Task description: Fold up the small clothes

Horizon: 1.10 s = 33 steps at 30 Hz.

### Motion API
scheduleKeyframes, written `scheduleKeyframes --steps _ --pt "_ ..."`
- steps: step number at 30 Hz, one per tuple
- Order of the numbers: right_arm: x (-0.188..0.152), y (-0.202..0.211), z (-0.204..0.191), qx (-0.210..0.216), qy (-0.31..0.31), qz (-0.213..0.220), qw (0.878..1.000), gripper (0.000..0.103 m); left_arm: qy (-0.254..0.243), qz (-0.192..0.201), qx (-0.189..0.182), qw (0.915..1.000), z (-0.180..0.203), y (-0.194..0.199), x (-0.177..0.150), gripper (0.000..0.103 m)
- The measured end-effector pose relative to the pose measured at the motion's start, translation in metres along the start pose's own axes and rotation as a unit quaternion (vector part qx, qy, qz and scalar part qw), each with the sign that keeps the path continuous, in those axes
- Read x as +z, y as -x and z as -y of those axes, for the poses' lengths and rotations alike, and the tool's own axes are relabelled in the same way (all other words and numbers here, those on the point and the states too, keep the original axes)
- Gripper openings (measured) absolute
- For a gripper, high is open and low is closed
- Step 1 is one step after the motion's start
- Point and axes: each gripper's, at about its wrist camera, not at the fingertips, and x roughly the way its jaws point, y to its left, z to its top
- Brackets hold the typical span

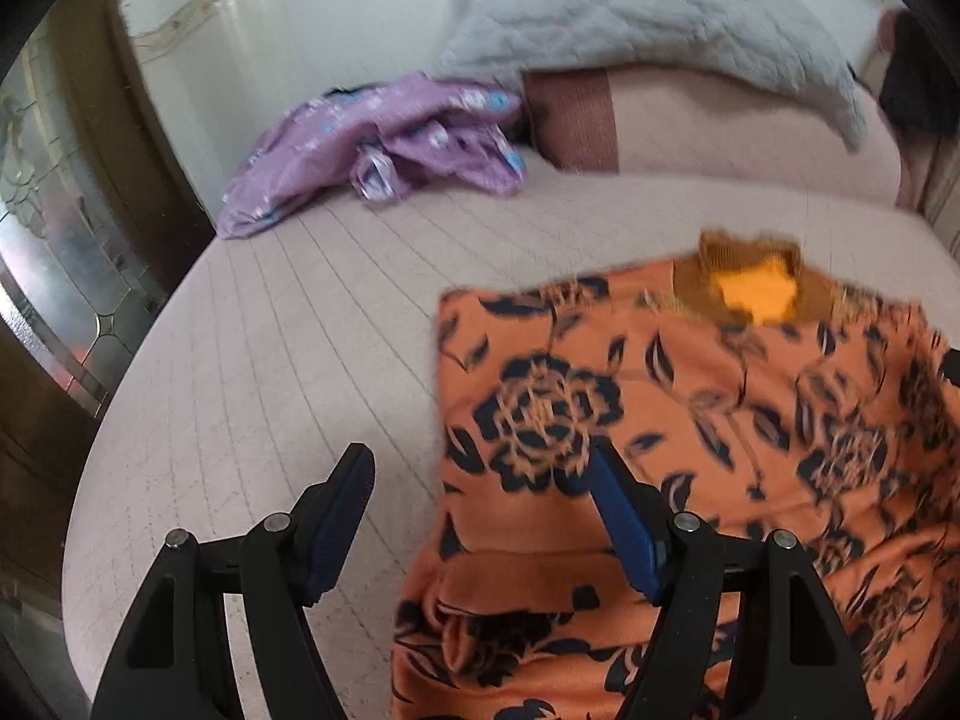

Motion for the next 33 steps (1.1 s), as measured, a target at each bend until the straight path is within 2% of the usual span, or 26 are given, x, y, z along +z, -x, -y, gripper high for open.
scheduleKeyframes --steps 2,4,5,7,10,12,15,17,19,22,26,29,31,33 --pt "-0.007 -0.02 -0.007 -0.016 0.004 -0.03 0.999 0.039 -0.021 -0.052 0.006 0.9984 0.006 -0.019 -0.006 0.074" --pt "-0.01 -0.037 -0.004 -0.036 0.0 -0.069 0.997 0.04 -0.018 -0.079 0.003 0.9967 0.005 -0.03 -0.009 0.074" --pt "-0.012 -0.042 -0.005 -0.045 0.002 -0.08 0.996 0.04 -0.011 -0.077 -0.001 0.9969 0.003 -0.029 -0.007 0.074" --pt "-0.01 -0.039 -0.015 -0.055 0.018 -0.072 0.996 0.04 -0.008 -0.069 -0.005 0.9976 0.0 -0.023 -0.002 0.074" --pt "0.0 -0.033 -0.035 -0.017 0.025 -0.052 0.998 0.039 0.006 -0.04 -0.013 0.9991 -0.005 -0.013 0.005 0.074" --pt "0.006 -0.038 -0.053 0.0 0.035 -0.049 0.998 0.039 0.016 -0.036 -0.02 0.999 -0.009 -0.012 0.007 0.074" --pt "0.011 -0.06 -0.079 0.027 0.046 -0.059 0.997 0.039 0.013 -0.042 -0.002 0.999 -0.01 -0.02 0.008 0.074" --pt "0.01 -0.077 -0.097 0.032 0.05 -0.066 0.996 0.039 0.002 -0.067 0.017 0.9976 -0.01 -0.034 0.006 0.074" --pt "0.011 -0.097 -0.108 0.028 0.049 -0.076 0.996 0.039 0.003 -0.085 0.007 0.9963 -0.011 -0.04 0.002 0.074" --pt "0.009 -0.114 -0.114 0.006 0.059 -0.072 0.996 0.04 -0.004 -0.084 0.008 0.9965 -0.009 -0.039 0.004 0.074" --pt "0.011 -0.1 -0.113 0.019 0.048 -0.071 0.996 0.04 -0.001 -0.07 -0.003 0.9976 -0.009 -0.032 0.007 0.074" --pt "0.0 -0.079 -0.117 0.026 0.067 -0.065 0.995 0.04 0.001 -0.056 -0.018 0.9983 -0.006 -0.023 0.008 0.074" --pt "-0.012 -0.067 -0.118 0.036 0.072 -0.072 0.994 0.04 -0.008 -0.061 -0.017 0.9979 -0.002 -0.025 0.007 0.074" --pt "-0.028 -0.068 -0.115 0.023 0.077 -0.096 0.992 0.04 -0.023 -0.078 -0.015 0.9966 0.005 -0.032 0.002 0.074"
